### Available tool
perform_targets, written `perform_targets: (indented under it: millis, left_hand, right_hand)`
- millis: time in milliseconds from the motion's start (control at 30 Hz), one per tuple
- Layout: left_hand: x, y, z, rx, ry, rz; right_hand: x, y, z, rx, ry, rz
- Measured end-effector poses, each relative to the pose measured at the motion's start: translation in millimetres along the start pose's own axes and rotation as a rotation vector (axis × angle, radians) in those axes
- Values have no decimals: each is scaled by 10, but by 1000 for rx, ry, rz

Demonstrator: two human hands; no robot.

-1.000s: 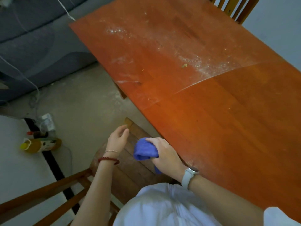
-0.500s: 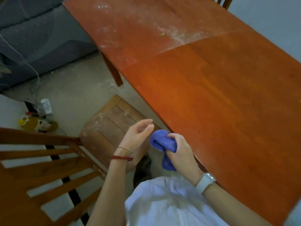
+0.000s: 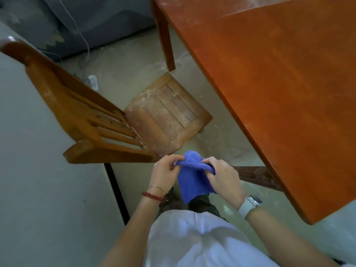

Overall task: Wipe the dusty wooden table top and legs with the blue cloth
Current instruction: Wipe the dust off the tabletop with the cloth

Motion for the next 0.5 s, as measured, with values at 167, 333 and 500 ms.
perform_targets:
  millis: [167,333,500]
  left_hand:
    - [447,-499,-470,87,-83,-10]
    - [1212,-1166,-876,247,117,-51]
    - [2139,-1637,-1085,262,383,-184]
  right_hand:
    - [-438,-497,-155,177,-118,-62]
    - [-1121,-1335,-345,362,-343,-113]
    - [-1622,-2294,-483,409,-432,-29]
Point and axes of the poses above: each hand's wrist, its own z-axis towards the middle knuckle, its own x-axis out of the back of the hand, y = z × x, the point moved 6 cm from there along z, towards the middle knuckle, and after that the axes turned 8 degrees about -z, right-handed, at the moved point
